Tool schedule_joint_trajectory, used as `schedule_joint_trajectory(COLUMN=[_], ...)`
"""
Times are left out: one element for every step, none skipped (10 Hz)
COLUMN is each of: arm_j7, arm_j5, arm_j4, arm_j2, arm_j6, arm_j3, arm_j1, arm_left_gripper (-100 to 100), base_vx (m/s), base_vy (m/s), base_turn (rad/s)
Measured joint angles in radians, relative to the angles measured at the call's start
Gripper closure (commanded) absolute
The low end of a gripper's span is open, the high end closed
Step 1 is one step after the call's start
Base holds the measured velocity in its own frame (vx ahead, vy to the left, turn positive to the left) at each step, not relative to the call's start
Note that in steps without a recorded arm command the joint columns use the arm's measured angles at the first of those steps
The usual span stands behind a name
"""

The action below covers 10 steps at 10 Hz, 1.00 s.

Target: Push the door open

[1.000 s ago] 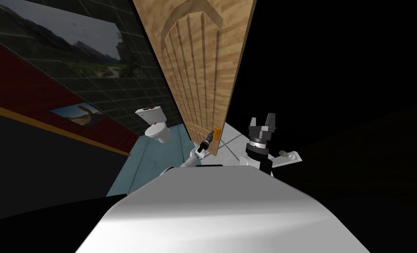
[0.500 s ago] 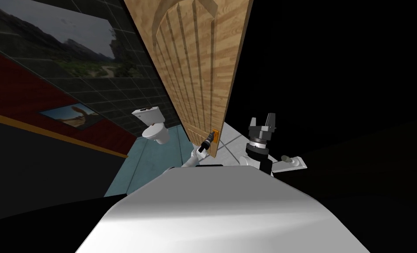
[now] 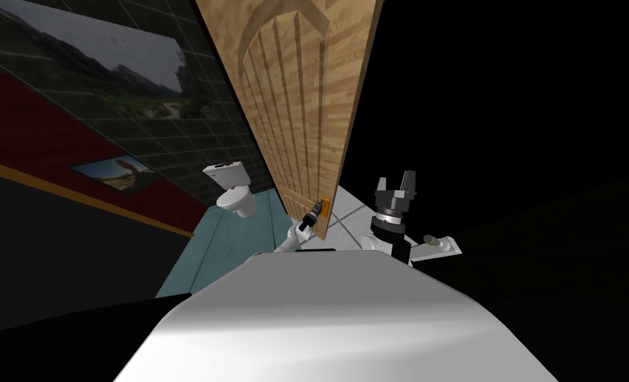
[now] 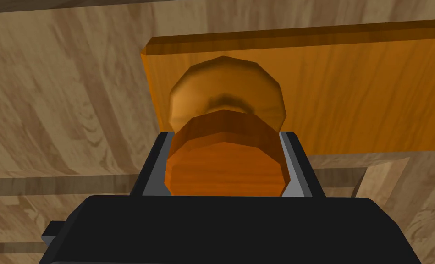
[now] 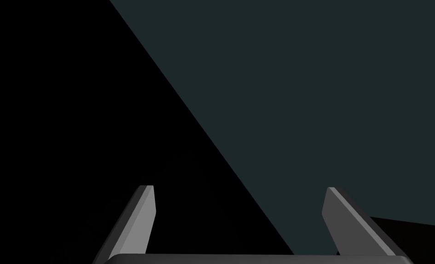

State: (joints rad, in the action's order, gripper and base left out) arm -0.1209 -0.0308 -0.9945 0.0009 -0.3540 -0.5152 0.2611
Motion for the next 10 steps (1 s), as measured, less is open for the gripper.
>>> schedule_joint_trajectory(arm_j7=[0.002,0.003,0.007,0.012,0.012,0.01,0.009,0.007,0.006,0.0], arm_j5=[0.001,0.002,0.004,0.006,0.007,0.006,0.006,0.006,0.006,0.007], arm_j4=[-0.004,-0.006,-0.011,-0.011,-0.016,-0.021,-0.032,-0.042,-0.059,-0.077], arm_j2=[0.009,0.02,0.028,0.035,0.041,0.046,0.047,0.047,0.044,0.041], arm_j6=[0.004,0.004,0.004,0.003,0.003,0.004,0.009,0.012,0.02,0.028], arm_j3=[-0.005,-0.008,-0.004,0.0,-0.009,-0.016,-0.026,-0.037,-0.048,-0.062], arm_j1=[-0.008,-0.011,-0.01,-0.01,-0.013,-0.017,-0.023,-0.03,-0.039,-0.045], arm_left_gripper=[100,100,100,-100,-100,-100,-100,-100,-100,-100], base_vx=[0.189,0.223,0.258,-0.043,-0.182,-0.207,-0.215,-0.224,-0.261,-0.238], base_vy=[-0.097,-0.069,-0.072,0.032,0.116,0.167,0.159,0.103,0.113,0.126], base_turn=[0.172,0.167,0.224,0.106,-0.032,0.01,0.031,0.029,0.04,0.037])
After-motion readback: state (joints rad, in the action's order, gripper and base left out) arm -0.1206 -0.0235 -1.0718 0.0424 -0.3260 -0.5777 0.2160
